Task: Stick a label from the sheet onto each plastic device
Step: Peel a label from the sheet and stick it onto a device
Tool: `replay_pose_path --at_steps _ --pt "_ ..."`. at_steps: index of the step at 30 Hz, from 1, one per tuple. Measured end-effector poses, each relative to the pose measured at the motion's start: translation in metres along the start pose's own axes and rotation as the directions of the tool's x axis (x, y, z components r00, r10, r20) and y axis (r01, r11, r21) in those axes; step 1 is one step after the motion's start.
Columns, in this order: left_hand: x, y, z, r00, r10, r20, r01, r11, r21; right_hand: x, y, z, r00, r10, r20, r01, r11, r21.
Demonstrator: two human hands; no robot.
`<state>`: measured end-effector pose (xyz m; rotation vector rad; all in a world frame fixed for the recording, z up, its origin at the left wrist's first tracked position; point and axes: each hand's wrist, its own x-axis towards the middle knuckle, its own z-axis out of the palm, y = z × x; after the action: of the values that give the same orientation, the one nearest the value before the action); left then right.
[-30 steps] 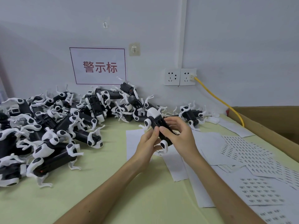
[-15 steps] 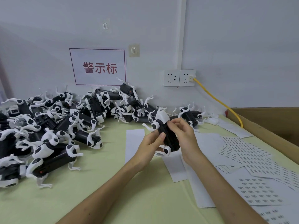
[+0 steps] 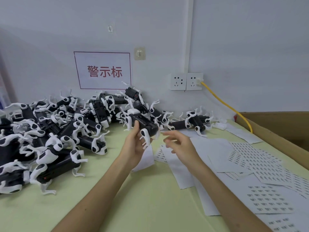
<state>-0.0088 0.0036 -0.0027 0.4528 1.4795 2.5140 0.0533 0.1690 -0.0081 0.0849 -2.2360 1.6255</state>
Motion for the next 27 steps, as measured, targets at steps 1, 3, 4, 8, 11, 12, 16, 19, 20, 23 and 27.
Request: replay_pose_path --at_steps 1,3,4,8,11,12,16,19,20,23,27 --pt "0.002 0.001 -0.005 0.999 0.002 -0.040 -0.004 0.999 -0.037 -0.001 0.004 0.000 0.997 -0.017 0.070 0.026 0.991 -0.128" --pt "0.005 0.001 -0.013 0.996 -0.011 -0.087 0.005 0.998 -0.068 -0.004 0.014 0.005 0.962 -0.029 0.271 0.141 0.905 -0.402" --pt "0.006 0.001 -0.016 0.995 -0.020 -0.097 0.013 0.997 -0.072 -0.005 0.018 0.009 0.937 -0.019 0.350 0.199 0.850 -0.488" --pt "0.007 0.003 -0.019 0.993 -0.048 -0.104 0.037 0.993 -0.109 -0.011 0.027 0.028 0.927 -0.083 0.367 0.277 0.811 -0.516" --pt "0.008 0.007 -0.019 0.994 -0.032 -0.101 0.017 0.989 -0.148 -0.010 0.019 0.026 0.971 -0.118 0.208 0.186 0.920 -0.345" --pt "0.008 0.009 -0.019 0.996 -0.026 -0.084 0.013 0.988 -0.155 -0.009 0.015 0.023 0.981 -0.113 0.160 0.152 0.953 -0.262" --pt "0.009 0.013 -0.030 1.000 0.021 -0.006 -0.022 0.977 -0.212 -0.003 -0.001 0.007 0.999 -0.040 -0.015 0.042 0.993 0.111" --pt "0.005 0.015 -0.034 0.997 0.019 0.072 0.002 0.960 -0.281 -0.001 -0.004 0.000 0.994 0.078 -0.077 -0.050 0.949 0.311" --pt "0.004 0.016 -0.033 0.995 0.012 0.101 0.018 0.958 -0.285 0.000 -0.004 -0.001 0.991 0.101 -0.090 -0.065 0.939 0.337" --pt "0.000 0.020 -0.028 0.974 0.024 0.225 0.040 0.960 -0.278 0.002 -0.003 -0.004 0.983 0.130 -0.131 -0.069 0.918 0.390" --pt "-0.002 0.021 -0.027 0.948 -0.008 0.319 0.104 0.953 -0.285 0.003 -0.003 -0.007 0.972 0.070 -0.226 0.012 0.940 0.340"
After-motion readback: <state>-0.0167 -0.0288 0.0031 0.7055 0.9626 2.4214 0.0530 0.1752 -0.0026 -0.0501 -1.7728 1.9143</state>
